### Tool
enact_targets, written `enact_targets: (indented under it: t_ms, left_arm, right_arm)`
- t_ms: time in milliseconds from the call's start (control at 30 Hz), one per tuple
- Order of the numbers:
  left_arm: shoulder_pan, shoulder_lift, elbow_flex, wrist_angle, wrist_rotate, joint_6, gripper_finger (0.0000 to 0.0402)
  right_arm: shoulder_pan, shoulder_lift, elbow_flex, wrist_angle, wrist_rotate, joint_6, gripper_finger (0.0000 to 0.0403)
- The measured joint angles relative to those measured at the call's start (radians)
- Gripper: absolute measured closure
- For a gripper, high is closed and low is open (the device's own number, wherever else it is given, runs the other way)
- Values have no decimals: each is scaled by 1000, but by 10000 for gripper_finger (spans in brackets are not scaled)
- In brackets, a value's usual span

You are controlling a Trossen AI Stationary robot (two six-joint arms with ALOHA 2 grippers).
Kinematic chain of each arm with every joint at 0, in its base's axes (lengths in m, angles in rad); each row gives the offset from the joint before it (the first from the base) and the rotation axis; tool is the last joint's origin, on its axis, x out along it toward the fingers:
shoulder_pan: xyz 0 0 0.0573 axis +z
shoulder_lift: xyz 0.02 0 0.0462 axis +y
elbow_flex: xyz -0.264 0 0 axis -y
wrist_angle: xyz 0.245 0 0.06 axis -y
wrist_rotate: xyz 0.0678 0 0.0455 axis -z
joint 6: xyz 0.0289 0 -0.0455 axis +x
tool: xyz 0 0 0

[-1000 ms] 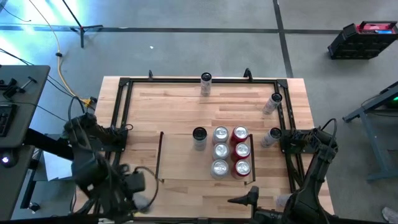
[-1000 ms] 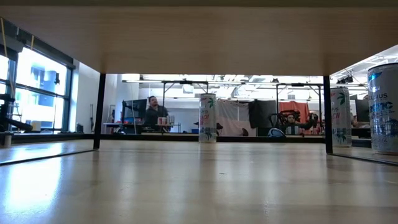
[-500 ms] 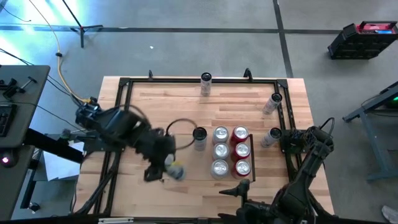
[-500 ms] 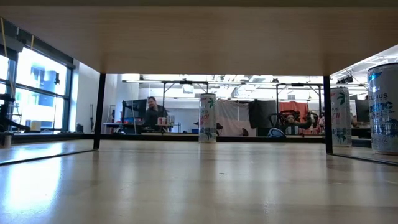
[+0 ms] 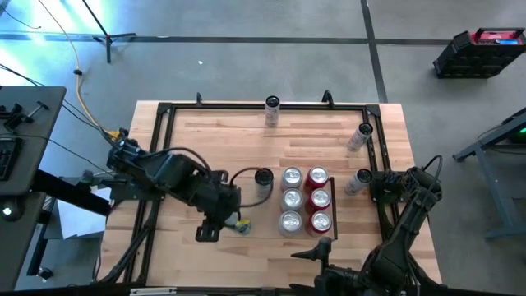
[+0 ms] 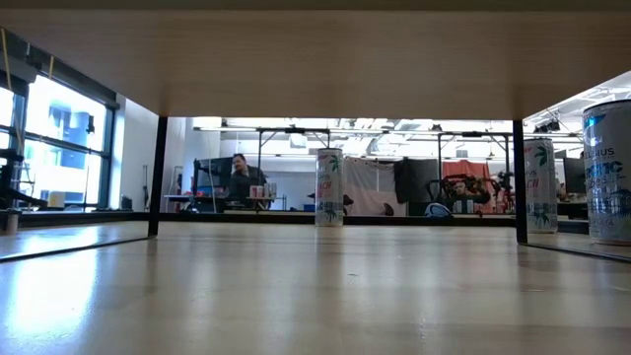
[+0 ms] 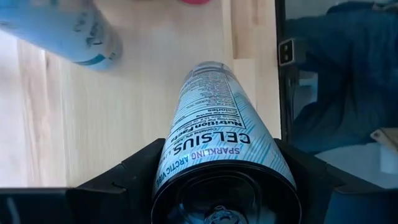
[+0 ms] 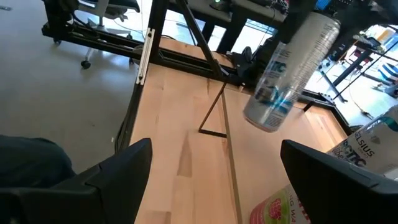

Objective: Place canned beverage on shelf
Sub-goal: Put the bottom white-blue soda can on the shelf aligned with the other white-blue soda cans

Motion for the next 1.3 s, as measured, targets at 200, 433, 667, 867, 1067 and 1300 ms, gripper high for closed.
enact_targets:
  t_ms: [200, 433, 667, 867, 1067, 1300]
  left_arm:
    - [-39, 1, 0, 0, -77, 34, 160]
    - [-56, 1, -19, 1, -105, 63, 160]
    - [-53, -12, -60, -1, -101, 88, 160]
    - [-51, -55, -63, 0, -130, 139, 160]
    - [-13, -105, -94, 2, -132, 168, 160]
    - [32, -223, -248, -5, -91, 141, 160]
  right_arm:
    - [-1, 0, 0, 0, 9, 23, 61]
    - [-1, 1, 0, 1, 22, 23, 61]
    - [-11, 2, 0, 1, 22, 27, 61]
    - [-25, 2, 0, 2, 23, 69, 61]
    - [-31, 2, 0, 24, 24, 91, 61]
    - [-31, 2, 0, 72, 24, 74, 61]
